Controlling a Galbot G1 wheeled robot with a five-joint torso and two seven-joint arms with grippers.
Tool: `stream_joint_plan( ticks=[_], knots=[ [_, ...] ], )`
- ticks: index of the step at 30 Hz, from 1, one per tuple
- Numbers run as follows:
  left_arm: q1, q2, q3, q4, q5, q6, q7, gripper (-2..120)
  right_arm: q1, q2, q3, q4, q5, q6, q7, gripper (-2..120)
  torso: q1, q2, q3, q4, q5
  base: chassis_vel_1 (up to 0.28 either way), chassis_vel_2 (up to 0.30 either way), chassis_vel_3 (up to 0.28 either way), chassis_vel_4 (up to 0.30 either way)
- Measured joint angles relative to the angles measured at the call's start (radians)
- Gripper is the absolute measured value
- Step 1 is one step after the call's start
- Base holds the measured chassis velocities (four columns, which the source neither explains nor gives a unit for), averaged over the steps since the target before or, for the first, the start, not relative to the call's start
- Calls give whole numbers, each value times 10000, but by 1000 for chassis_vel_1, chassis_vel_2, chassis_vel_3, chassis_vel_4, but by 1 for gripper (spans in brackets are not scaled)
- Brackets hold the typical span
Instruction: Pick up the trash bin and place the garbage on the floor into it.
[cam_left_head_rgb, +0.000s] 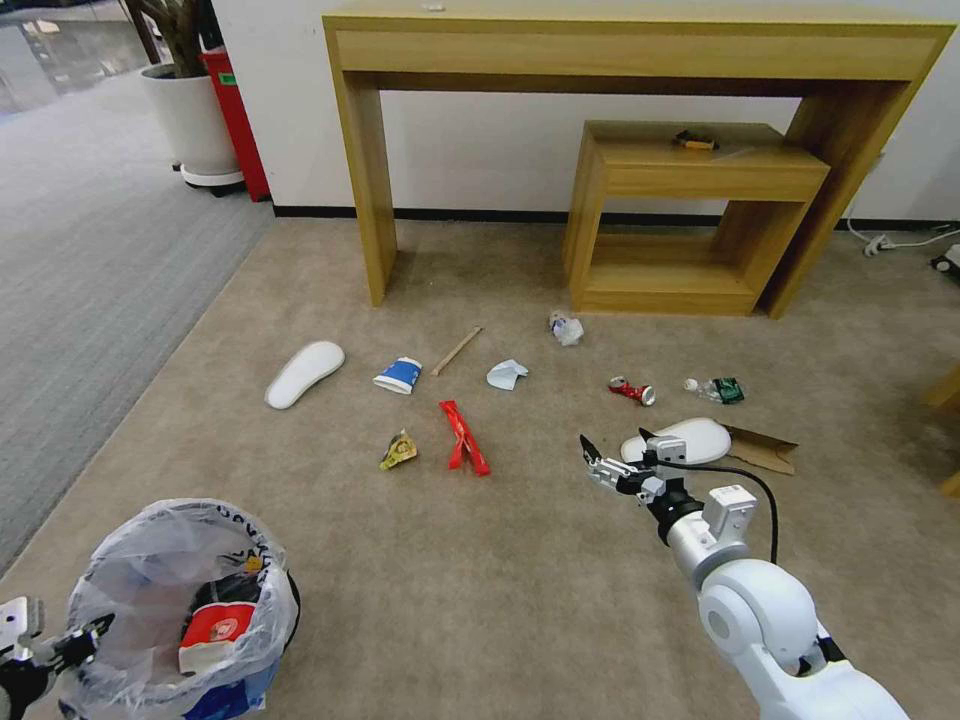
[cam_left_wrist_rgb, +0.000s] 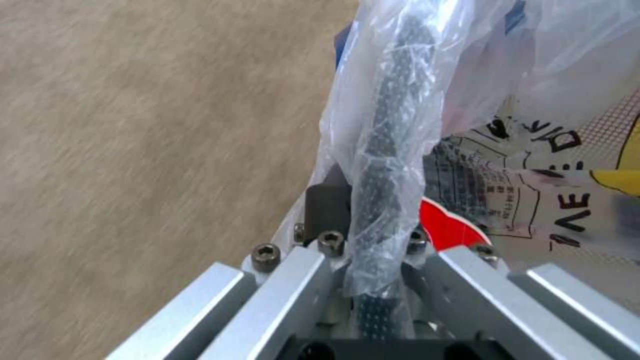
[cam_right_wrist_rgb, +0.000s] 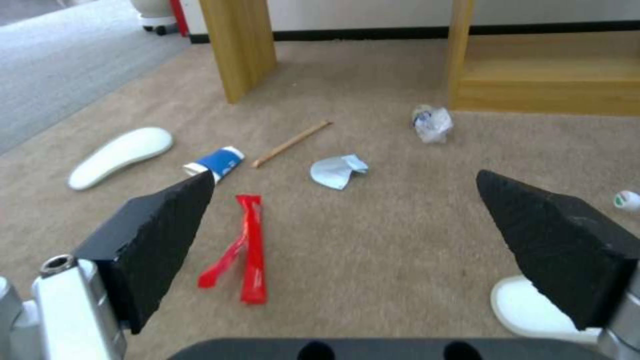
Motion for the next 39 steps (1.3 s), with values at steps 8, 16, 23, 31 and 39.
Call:
stream_joint_plan(
  ticks=[8,16,23,31,39],
  knots=[
    [-29,-42,73,-127,61,0,-39,0,48,-4,-87,-56,22,-33,11,100,1,0,0,0,-4,-141,232,150,-232],
    [-105,-94,195,-120,169,0,-67,0,74,30,-178,-183,35,-36,-1,100,1,0,-1,1,-5,-18,266,19,-264],
    [-179,-119,315,-94,259,0,-72,0,128,82,-264,-460,44,-35,-24,100,2,-1,-1,1,-5,39,276,-57,-272],
    [-296,-113,428,-58,277,0,-131,0,537,131,-536,-1359,87,-236,-191,100,2,-1,-1,1,-4,36,250,-26,-253],
    [-279,-118,435,82,111,0,-299,0,2177,259,-1588,-3528,702,-1420,-282,100,0,0,-2,1,0,-4,75,-4,-48]
  ],
)
